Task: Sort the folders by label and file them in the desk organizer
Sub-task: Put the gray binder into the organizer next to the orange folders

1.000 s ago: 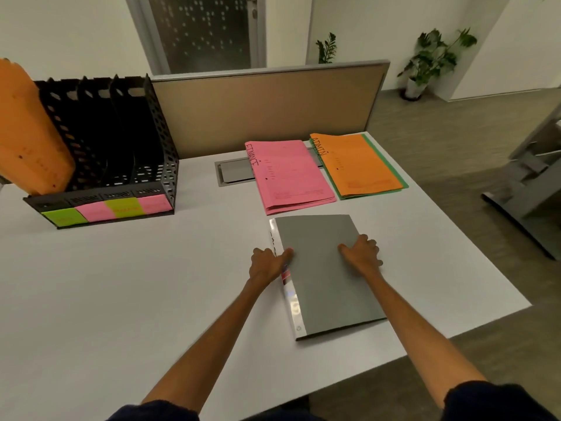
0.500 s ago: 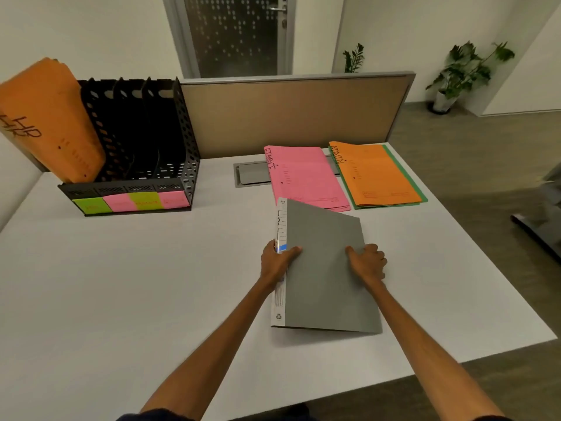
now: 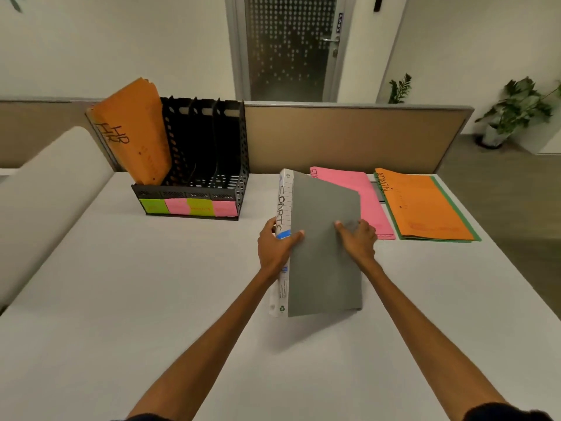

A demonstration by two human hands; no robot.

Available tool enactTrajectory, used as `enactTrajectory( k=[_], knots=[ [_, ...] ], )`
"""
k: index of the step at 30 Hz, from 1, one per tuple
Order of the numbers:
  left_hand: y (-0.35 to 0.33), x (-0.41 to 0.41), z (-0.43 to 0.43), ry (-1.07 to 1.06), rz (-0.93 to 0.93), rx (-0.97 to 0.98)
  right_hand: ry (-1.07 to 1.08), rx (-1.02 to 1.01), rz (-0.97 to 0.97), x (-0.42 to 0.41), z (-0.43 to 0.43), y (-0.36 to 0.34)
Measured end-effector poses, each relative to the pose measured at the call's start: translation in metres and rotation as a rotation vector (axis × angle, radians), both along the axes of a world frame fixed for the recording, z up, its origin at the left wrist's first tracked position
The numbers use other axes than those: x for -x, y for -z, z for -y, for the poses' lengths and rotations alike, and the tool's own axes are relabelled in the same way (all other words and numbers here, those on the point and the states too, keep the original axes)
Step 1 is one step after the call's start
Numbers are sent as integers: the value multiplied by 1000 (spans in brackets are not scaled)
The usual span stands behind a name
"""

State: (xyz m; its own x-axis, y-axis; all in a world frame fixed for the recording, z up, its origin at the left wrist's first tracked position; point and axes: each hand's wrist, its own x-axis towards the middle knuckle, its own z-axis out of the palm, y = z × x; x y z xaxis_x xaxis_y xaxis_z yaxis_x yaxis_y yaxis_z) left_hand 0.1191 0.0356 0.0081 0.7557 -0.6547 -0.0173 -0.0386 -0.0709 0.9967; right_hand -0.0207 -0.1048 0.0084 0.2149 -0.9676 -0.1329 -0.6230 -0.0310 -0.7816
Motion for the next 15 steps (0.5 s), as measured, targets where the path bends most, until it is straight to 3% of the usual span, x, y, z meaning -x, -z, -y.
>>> enactTrajectory(
  k=[7,11,15],
  knots=[
    [-38,-60,-31,-228,206,48,-343,187,325,-129,-38,-94],
    [-64,-98,-51,-348,404,71,-585,328,387,-198,-73,-155],
    [-80,-133,-73,-442,487,136,-750,423,368,-242,-104,-198]
  ],
)
